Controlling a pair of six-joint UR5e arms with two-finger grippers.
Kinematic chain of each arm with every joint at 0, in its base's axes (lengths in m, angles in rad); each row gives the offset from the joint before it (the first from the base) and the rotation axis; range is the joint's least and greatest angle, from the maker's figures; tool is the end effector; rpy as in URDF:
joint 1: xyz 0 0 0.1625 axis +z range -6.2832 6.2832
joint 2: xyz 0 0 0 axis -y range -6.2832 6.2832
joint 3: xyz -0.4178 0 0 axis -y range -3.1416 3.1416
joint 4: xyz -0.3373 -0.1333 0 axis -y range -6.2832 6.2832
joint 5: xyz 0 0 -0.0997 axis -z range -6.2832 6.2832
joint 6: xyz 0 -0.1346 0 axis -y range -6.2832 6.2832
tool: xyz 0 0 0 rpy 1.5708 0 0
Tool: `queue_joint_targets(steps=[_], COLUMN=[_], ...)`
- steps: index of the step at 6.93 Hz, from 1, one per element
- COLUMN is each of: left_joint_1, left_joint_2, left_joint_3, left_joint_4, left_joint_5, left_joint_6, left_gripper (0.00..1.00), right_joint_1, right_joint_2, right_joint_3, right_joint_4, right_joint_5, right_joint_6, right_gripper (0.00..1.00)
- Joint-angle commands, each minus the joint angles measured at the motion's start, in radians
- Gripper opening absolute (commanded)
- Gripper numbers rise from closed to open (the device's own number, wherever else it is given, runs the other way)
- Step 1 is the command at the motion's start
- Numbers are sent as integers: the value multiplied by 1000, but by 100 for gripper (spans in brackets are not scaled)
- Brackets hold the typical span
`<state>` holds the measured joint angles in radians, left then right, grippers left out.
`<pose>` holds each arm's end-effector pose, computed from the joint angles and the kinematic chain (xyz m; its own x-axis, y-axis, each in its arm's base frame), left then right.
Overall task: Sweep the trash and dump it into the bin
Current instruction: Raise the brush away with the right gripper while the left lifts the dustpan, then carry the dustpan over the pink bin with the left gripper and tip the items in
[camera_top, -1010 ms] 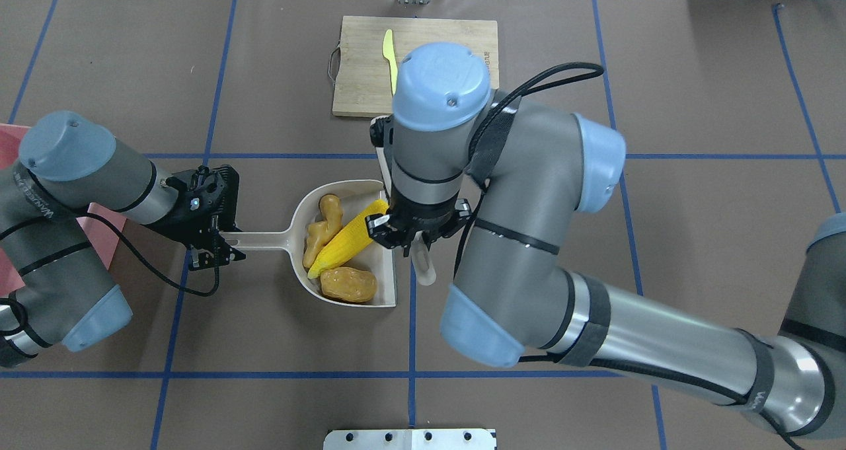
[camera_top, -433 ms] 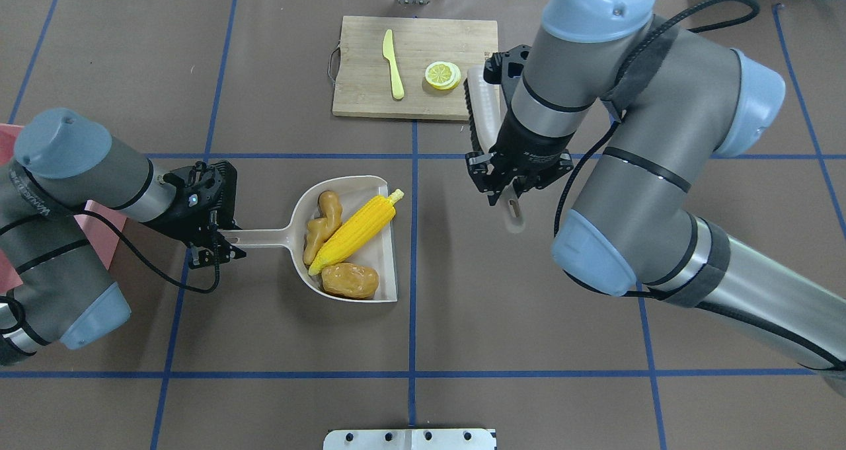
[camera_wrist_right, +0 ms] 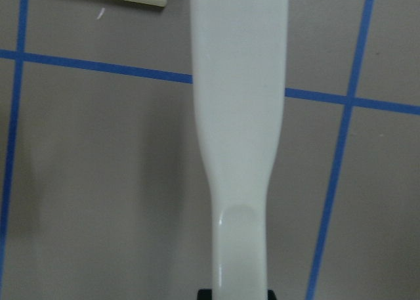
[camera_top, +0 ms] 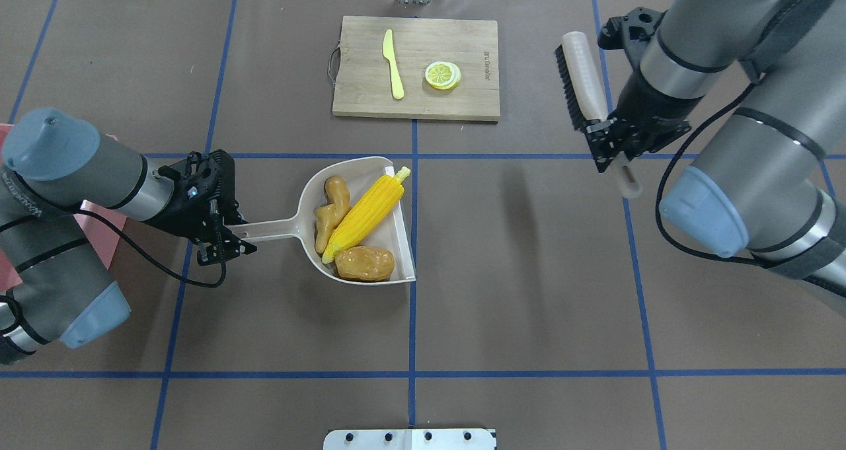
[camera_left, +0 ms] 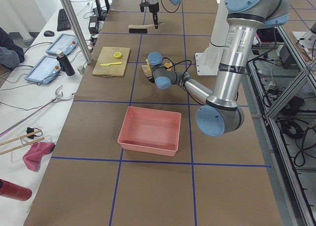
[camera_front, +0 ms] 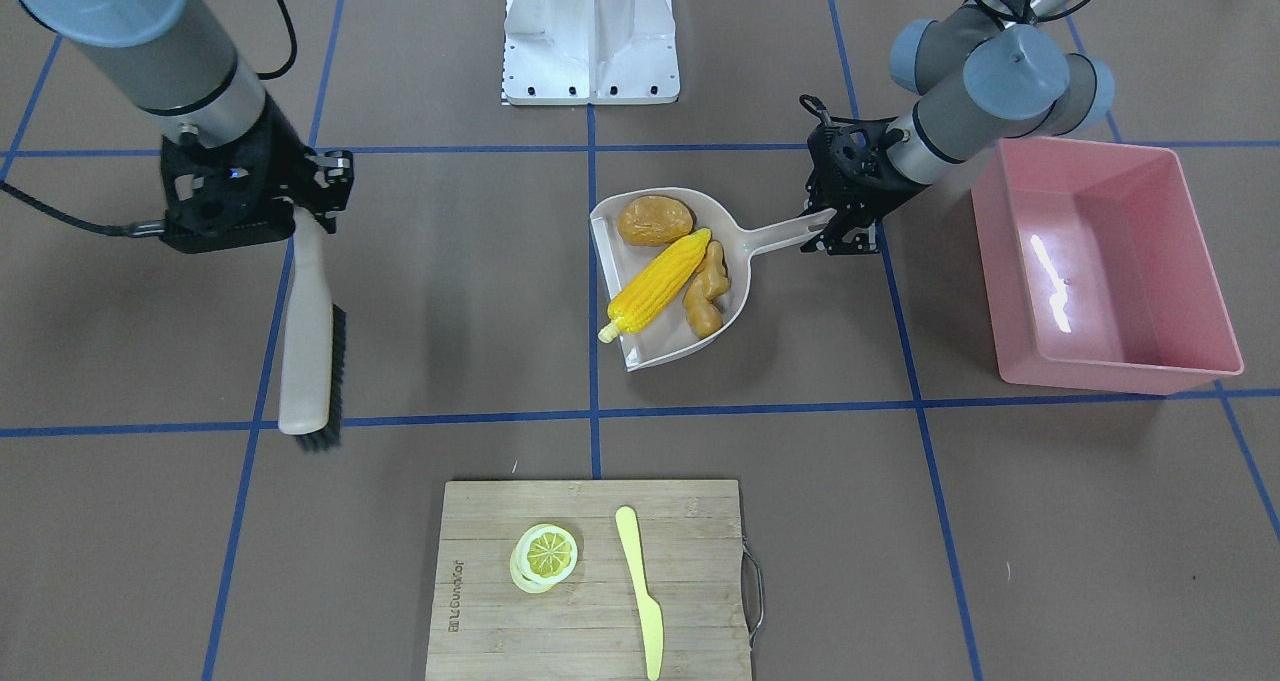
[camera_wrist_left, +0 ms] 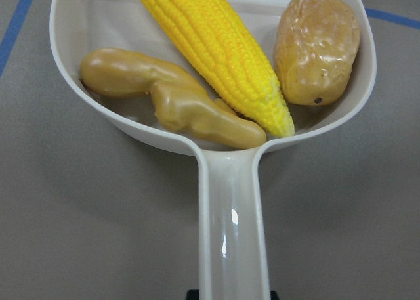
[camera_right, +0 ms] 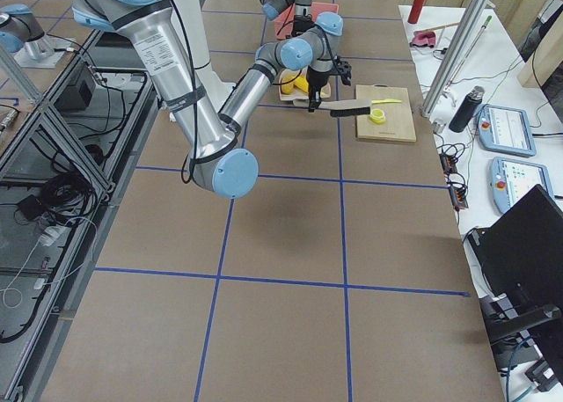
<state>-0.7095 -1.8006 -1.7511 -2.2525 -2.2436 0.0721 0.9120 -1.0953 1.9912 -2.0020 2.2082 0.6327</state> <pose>0.3804 -0.3918 0.3949 0.0645 0.9728 -0.2225 -0.3552 0.2308 0.9058 -0.2883 -0.4593 0.3226 0.7044 -0.1488 0.6940 0.1621 0.9857 0.0468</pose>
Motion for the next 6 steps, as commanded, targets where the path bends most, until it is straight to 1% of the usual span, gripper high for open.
queue_joint_targets(steps=[1,2,3,4,5,6], left_joint_1=[-65,-102,-170,-247,-354,-481], left_joint_2=[21,67,107,174,260,387], left_joint_3=[-11,-46,-65,-88,-115,-173], left_joint_4=[-88,-88,-90,-90,-88,-88], left_joint_5=[-1,1,-1,-20,-95,-167], left_joint_6=[-92,-97,-104,-104,-106,-103], left_gripper=[0,0,0,0,0,0], right_joint_1=[53,68,68,68,68,71], right_joint_2=[-142,-216,-289,-363,-426,-514], right_joint_3=[15,11,12,-3,0,20], right_joint_4=[-24,-23,-20,1,18,98], right_joint_5=[-30,-15,23,85,99,96], right_joint_6=[-152,-194,-183,-185,-168,-163], right_gripper=[0,0,0,0,0,0])
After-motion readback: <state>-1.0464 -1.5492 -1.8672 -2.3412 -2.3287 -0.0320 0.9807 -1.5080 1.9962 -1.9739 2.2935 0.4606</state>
